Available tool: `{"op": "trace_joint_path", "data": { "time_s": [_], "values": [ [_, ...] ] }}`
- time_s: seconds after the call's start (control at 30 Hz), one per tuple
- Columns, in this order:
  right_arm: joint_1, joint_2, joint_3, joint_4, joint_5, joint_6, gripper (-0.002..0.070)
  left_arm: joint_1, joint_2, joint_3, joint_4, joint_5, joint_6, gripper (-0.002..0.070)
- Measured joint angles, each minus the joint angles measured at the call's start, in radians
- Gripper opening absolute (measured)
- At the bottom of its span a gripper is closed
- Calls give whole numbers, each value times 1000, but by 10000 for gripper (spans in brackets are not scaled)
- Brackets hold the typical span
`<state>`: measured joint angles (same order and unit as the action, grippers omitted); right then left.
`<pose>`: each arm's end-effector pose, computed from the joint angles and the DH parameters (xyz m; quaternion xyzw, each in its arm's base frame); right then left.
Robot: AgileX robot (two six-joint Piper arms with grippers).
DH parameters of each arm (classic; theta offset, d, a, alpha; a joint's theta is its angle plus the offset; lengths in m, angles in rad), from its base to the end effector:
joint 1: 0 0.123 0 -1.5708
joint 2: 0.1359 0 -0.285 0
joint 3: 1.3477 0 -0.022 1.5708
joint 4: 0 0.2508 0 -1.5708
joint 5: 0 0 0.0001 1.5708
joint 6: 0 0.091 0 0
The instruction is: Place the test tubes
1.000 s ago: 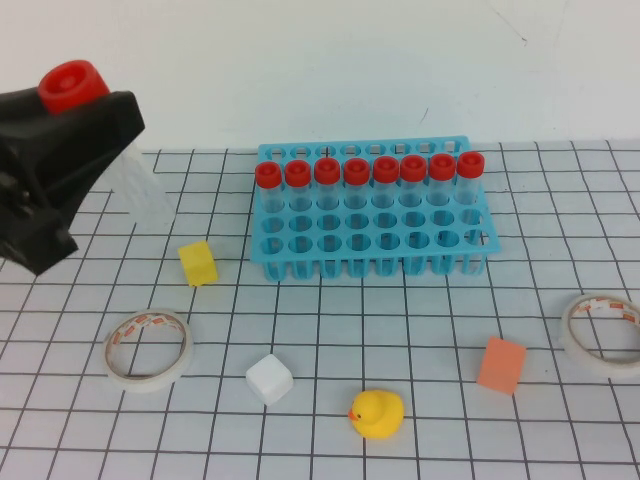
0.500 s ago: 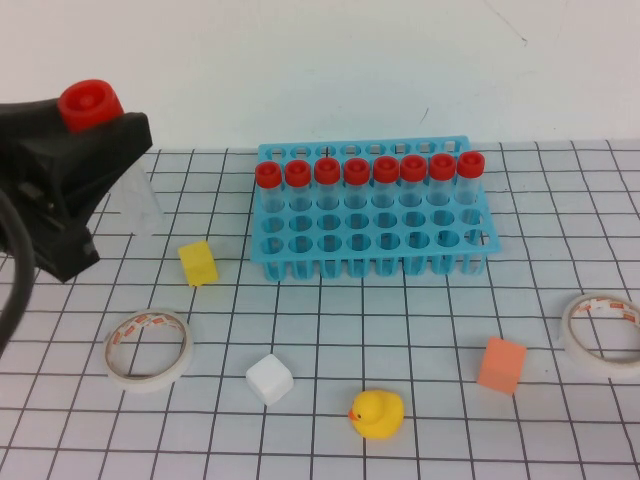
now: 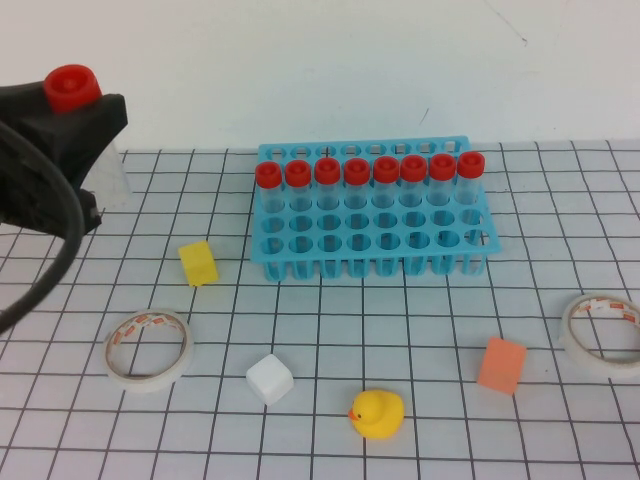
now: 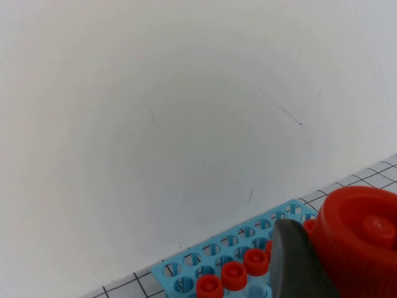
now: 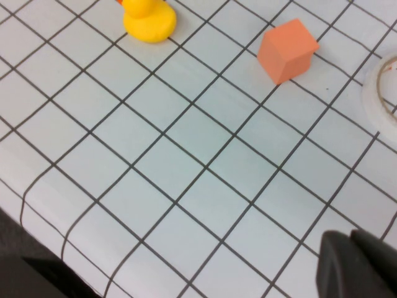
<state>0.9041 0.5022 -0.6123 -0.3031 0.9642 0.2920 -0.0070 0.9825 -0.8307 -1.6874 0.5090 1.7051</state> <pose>0.0655 0.0471 0.3036 -0.3034 0.8582 0.0956 0.4028 0.2064 -0.0456 0.3851 0.1795 0.6839 -0.1788 0.6842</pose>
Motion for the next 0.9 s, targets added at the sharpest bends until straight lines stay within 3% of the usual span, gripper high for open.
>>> {"op": "trace_joint_path", "data": {
  "time_s": [0.27,0.4,0.47,0.6,0.77,0.83,0.9],
  "values": [
    [0,0,0,-3,0,9,-1,0,0,0,-3,0,46,250],
    [0,0,0,-3,0,9,-1,0,0,0,-3,2,-28,250],
    [0,0,0,-3,0,9,-1,0,0,-11,60,9,-167,250],
    [0,0,0,-3,0,9,-1,-39,0,-28,326,-11,-573,250],
    [0,0,0,-3,0,9,-1,-219,0,-31,812,-199,-1134,250],
    [0,0,0,-3,0,9,-1,-314,0,-31,1013,-281,-1318,250],
    [0,0,0,-3,0,9,-1,-396,0,-31,1132,-357,-1428,250]
  ]
}}
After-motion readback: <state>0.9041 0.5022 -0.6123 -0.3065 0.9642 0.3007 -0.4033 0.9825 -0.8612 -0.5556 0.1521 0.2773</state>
